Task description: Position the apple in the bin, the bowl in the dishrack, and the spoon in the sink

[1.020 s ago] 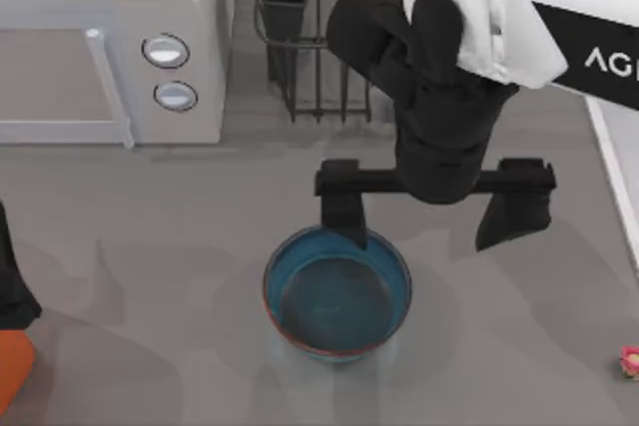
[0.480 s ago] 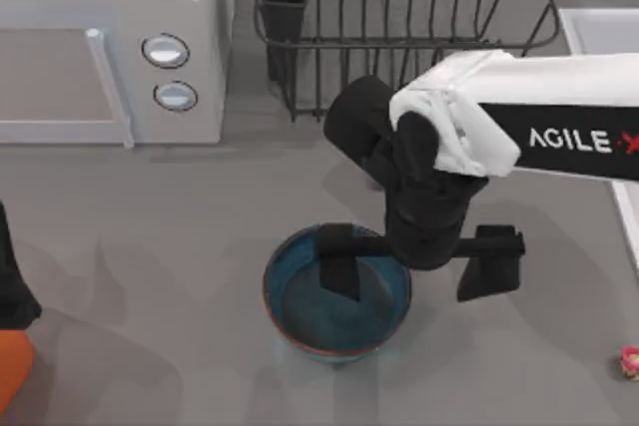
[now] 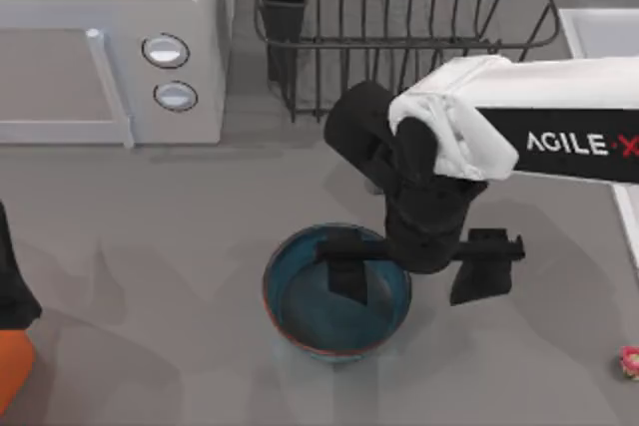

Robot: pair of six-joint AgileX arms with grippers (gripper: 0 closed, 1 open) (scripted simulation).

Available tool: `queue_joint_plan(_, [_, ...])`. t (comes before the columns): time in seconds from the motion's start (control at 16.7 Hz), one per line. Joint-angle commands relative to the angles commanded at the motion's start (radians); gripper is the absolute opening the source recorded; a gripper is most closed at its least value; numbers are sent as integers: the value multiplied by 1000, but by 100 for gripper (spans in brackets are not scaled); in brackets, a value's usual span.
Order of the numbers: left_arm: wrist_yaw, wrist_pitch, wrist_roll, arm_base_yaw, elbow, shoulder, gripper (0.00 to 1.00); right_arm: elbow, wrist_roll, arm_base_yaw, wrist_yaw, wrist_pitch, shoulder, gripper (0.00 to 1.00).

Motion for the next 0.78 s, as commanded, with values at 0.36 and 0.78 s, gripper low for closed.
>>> queue_joint_plan(0.36, [0, 0, 0, 0, 0, 0, 100, 0, 0, 0, 0, 0, 0, 25])
queue_joint_plan(0.78, [0, 0, 0, 0, 0, 0, 100, 0, 0, 0, 0, 0, 0, 0])
